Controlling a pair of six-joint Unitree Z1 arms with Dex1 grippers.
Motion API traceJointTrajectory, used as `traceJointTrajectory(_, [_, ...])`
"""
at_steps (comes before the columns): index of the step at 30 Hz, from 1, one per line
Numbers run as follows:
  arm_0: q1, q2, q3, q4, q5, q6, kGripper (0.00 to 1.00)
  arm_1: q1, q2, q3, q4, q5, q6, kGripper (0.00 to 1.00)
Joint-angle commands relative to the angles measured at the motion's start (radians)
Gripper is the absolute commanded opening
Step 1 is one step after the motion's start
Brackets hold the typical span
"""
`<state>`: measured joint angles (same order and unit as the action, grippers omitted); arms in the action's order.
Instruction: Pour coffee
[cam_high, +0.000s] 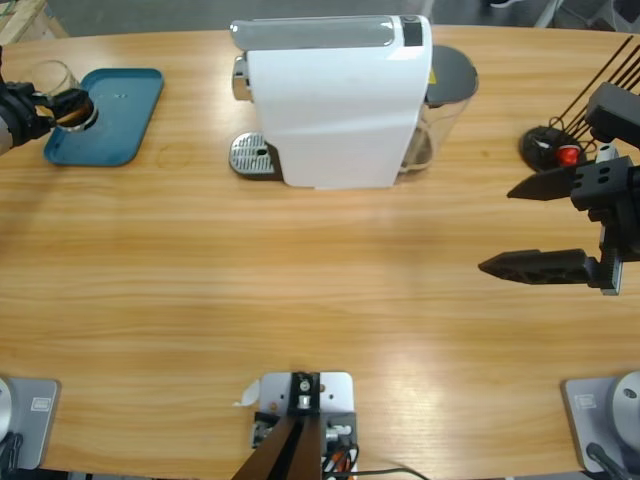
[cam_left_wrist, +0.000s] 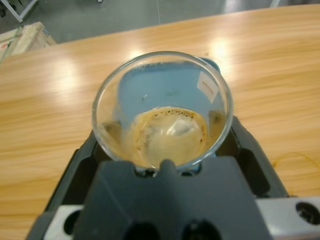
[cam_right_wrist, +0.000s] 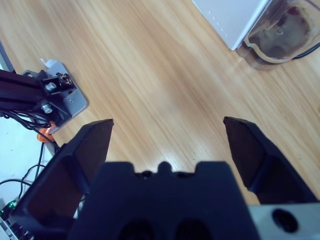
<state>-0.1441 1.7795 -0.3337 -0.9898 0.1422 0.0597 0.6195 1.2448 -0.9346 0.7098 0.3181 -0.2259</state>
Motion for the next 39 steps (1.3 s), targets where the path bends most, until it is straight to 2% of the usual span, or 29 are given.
traceJointTrajectory(1, [0.009,0.110,0.005,-0.021,-0.014,-0.023,0.287,0.011,-0.015,0.032,-0.007,-0.010,0.017,1.000])
traceJointTrajectory(16, [0.044,0.178,-0.040,-0.021,-0.028,-0.026,0.290,0.011,-0.019,0.031,-0.006,-0.010,0.019,1.000])
traceJointTrajectory(17, [0.044,0.180,-0.041,-0.021,-0.031,-0.026,0.344,0.011,-0.019,0.031,-0.006,-0.010,0.019,1.000])
traceJointTrajectory(18, [0.044,0.181,-0.040,-0.021,-0.032,-0.026,0.548,0.011,-0.019,0.031,-0.006,-0.010,0.019,1.000])
traceJointTrajectory(19, [0.044,0.178,-0.038,-0.021,-0.033,-0.026,0.705,0.011,-0.018,0.031,-0.006,-0.010,0.019,1.000])
traceJointTrajectory(21, [0.043,0.166,-0.036,-0.021,-0.033,-0.025,0.950,0.011,-0.017,0.031,-0.006,-0.010,0.020,1.000])
traceJointTrajectory(23, [0.043,0.160,-0.035,-0.020,-0.037,-0.025,0.996,0.011,-0.014,0.030,-0.006,-0.010,0.020,1.000])
traceJointTrajectory(29, [0.033,0.104,0.004,-0.020,-0.039,-0.024,0.996,0.011,-0.019,0.030,-0.006,-0.010,0.020,1.000])
traceJointTrajectory(33, [-0.027,-0.066,0.065,0.015,-0.033,-0.021,0.996,0.011,-0.015,0.030,-0.006,-0.010,0.020,1.000])
traceJointTrajectory(35, [-0.084,-0.222,0.082,0.116,-0.030,-0.020,0.996,0.011,-0.017,0.030,-0.006,-0.010,0.020,1.000])
traceJointTrajectory(37, [-0.170,-0.460,0.047,0.341,-0.032,-0.019,0.996,0.011,-0.022,0.033,-0.007,-0.010,0.020,1.000])
traceJointTrajectory(39, [-0.246,-0.679,-0.076,0.668,-0.045,-0.013,0.996,0.011,-0.030,0.036,-0.008,-0.010,0.023,1.000])
